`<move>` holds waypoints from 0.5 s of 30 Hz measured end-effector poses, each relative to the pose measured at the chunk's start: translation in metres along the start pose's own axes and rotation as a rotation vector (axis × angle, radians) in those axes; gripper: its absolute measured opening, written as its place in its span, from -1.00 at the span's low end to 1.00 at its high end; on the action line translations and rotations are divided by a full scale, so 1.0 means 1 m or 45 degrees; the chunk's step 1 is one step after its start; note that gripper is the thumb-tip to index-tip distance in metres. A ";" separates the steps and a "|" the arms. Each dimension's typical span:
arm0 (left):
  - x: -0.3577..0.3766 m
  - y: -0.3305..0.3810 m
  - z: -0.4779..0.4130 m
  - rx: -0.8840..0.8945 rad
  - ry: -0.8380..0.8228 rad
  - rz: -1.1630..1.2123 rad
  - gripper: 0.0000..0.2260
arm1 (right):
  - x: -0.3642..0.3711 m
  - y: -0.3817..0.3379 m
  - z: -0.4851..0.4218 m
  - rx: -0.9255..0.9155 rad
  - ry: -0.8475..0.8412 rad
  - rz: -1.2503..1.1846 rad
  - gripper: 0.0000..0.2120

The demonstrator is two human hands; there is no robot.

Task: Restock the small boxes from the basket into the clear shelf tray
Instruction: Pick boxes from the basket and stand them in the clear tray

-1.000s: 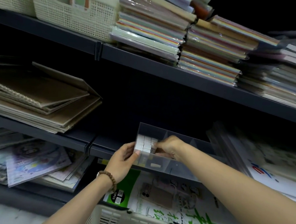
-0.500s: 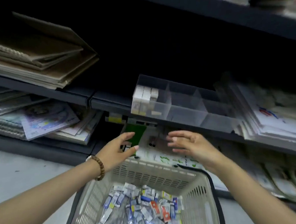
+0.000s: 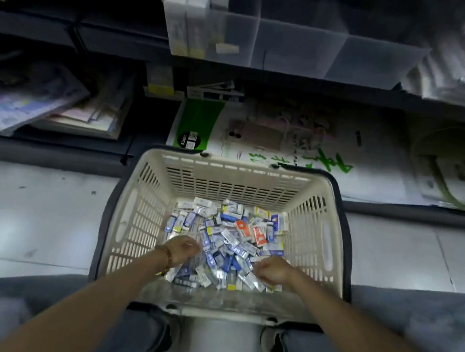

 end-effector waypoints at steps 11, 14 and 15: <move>0.049 -0.036 -0.038 -0.079 -0.263 -0.052 -0.62 | 0.063 -0.001 -0.038 0.139 -0.092 -0.081 -0.54; 0.053 -0.038 -0.044 -0.059 -0.209 0.027 -0.65 | 0.068 -0.004 -0.044 0.235 0.066 -0.075 -0.37; 0.053 -0.040 -0.045 -0.074 -0.186 0.079 -0.66 | 0.069 -0.004 -0.046 0.261 0.100 -0.075 -0.28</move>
Point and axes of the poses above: each hand's wrist, its own z-axis away from the middle knuckle, its own x-axis out of the palm, y = z × x, the point moved 7 cm from there along -z, towards the middle knuckle, and after that the axes turned 1 degree about -y, right-handed, at the moved point
